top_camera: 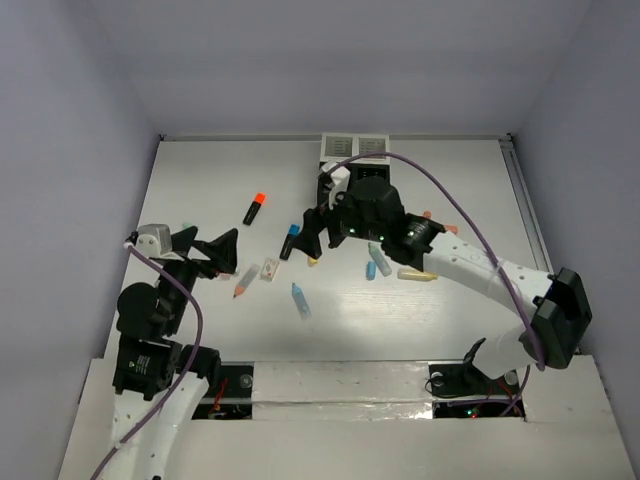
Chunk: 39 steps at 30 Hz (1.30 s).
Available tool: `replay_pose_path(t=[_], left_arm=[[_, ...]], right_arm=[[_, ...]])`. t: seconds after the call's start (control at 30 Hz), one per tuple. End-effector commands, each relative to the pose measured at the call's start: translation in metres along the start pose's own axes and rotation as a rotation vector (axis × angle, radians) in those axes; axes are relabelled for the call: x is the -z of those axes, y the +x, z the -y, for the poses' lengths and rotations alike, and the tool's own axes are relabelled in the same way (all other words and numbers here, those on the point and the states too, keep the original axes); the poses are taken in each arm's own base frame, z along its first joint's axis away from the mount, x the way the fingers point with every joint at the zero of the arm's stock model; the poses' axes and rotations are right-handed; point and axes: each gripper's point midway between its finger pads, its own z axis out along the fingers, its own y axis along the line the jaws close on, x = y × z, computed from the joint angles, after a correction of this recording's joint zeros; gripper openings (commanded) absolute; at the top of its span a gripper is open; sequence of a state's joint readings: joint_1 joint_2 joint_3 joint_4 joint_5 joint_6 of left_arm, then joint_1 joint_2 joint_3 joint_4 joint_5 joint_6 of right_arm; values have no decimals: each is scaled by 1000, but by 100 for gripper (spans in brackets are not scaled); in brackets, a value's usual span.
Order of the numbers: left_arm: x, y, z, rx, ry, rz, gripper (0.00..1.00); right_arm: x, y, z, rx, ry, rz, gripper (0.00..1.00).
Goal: Sort the stationery into containers
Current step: Pick up the stapler from the center of the board.
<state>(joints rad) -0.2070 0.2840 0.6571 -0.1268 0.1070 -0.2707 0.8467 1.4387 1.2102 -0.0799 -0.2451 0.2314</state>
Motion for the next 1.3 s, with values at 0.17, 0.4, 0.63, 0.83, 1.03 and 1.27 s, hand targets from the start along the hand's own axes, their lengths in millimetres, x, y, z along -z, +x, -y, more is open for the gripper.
replay_pose_path(t=[0.17,0.4,0.63,0.83,1.03,1.27], left_arm=[[33,-55,-45,37,-304,221,99],[47,-63,-62,69,-411,276,99],[49,-64,-63,78,-417,290,99],[49,-65,-61,82,-405,290,99],[48,-63,-59,78,-396,285,99],[45,-62,-57,77,-379,278,99]], right_arm=[[-65,12,-18,71,12,-66,96],[-123,38,-39,82,-9,-136,70],[-180,82,-44,132,71,-256,100],[-220,119,-37,150,137,-302,100],[-250,128,-29,187,183,-303,100],[-265,163,-3,238,310,-312,93]])
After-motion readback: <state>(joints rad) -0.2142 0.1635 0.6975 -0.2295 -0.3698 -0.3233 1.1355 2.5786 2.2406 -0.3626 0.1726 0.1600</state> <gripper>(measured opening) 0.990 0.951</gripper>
